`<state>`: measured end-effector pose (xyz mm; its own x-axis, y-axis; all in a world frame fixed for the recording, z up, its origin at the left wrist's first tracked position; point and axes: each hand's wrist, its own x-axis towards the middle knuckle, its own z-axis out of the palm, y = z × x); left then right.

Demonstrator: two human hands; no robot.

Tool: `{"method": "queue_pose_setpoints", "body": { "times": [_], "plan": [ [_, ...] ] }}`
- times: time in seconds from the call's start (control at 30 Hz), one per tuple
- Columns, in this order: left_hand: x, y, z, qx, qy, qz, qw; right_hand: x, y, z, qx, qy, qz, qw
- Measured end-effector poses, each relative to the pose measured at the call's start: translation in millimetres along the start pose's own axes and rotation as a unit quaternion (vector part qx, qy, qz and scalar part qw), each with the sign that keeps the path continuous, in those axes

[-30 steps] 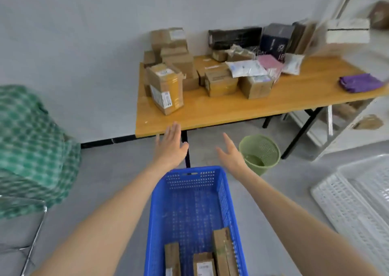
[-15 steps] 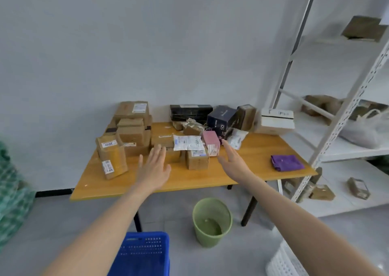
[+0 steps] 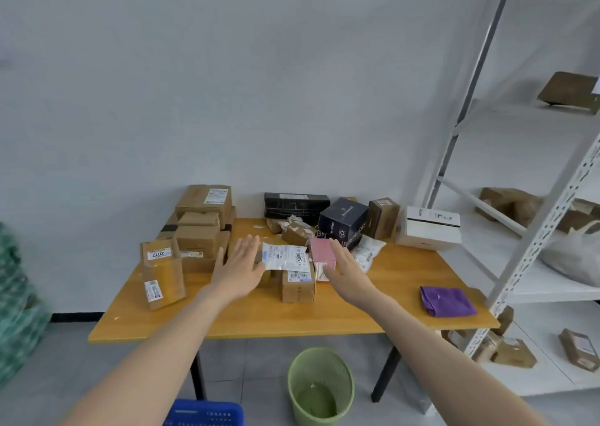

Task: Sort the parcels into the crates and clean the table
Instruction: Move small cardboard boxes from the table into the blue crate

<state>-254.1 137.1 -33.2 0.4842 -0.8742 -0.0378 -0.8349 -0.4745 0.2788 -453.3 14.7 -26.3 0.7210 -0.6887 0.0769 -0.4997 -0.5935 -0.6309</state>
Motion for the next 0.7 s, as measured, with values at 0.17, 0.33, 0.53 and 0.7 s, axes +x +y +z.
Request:
{"method": "queue_pose_setpoints", "body": {
  "times": [0.17, 0.33, 0.53, 0.7],
  "plan": [
    [61, -23, -13, 0.009, -0.011, 0.0, 1.0, 70, -7, -2, -0.074, -0.025, -0.007, 0.997],
    [122, -53, -45, -0.001, -0.01, 0.011, 1.0, 151, -22, -14, -0.087, -0.011, 0.013, 0.996],
    [186, -84, -59, -0.038, -0.004, -0.006, 0.999, 219, -17, 9, -0.054, -0.038, 0.015, 0.998],
    [231, -90, -34, -0.027, -0.033, 0.011, 0.999, 266, 12, 19, -0.042, -0.048, 0.054, 0.996]
  ]
}}
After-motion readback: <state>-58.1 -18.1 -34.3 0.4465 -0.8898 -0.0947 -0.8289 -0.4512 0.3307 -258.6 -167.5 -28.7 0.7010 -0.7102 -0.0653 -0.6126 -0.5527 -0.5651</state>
